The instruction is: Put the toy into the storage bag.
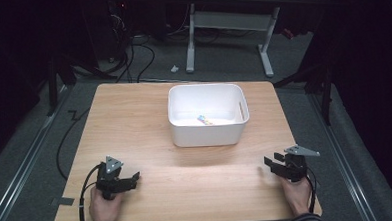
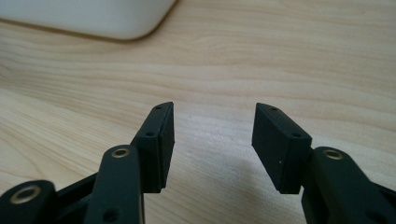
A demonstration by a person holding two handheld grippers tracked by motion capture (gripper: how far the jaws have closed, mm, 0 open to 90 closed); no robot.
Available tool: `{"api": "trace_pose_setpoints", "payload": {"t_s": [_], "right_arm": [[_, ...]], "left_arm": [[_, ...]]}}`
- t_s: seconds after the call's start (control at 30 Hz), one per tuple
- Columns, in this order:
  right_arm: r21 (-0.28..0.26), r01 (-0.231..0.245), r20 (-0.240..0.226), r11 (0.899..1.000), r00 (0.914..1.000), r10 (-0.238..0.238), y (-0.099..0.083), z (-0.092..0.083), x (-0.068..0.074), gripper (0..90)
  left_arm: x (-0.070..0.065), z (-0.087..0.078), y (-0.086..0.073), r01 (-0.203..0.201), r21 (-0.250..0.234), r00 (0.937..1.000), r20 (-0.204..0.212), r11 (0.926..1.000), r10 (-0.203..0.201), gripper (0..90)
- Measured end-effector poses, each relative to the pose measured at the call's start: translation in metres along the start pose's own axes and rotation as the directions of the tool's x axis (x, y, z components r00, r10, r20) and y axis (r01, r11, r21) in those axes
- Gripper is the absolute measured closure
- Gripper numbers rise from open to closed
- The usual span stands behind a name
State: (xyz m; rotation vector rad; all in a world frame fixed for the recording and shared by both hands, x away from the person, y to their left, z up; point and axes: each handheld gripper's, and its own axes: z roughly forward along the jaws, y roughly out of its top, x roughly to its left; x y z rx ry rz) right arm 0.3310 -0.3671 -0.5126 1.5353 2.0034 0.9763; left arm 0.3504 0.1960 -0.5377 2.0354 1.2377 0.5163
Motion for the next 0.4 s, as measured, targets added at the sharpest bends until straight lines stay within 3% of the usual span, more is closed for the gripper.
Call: {"api": "trace_pose_setpoints", "payload": {"t_s": [0.07,0.2,0.4], "right_arm": [[0.010,0.008,0.018,1.000,0.9998,-0.008,-0.004,0.005,0.001,46.5],[0.032,0.075,0.071,0.997,0.9945,-0.077,-0.011,0.014,0.005,41.0],[0.039,0.072,0.054,0.997,0.9958,-0.074,-0.011,0.014,0.005,37.9]], "left_arm": [[0.000,0.000,0.000,0.000,0.000,1.0000,0.000,1.0000,0.000,14.9],[0.000,0.000,0.000,0.000,0.000,1.0000,0.000,1.0000,0.000,14.9],[0.000,0.000,0.000,0.000,0.000,1.0000,0.000,1.0000,0.000,14.9]]}}
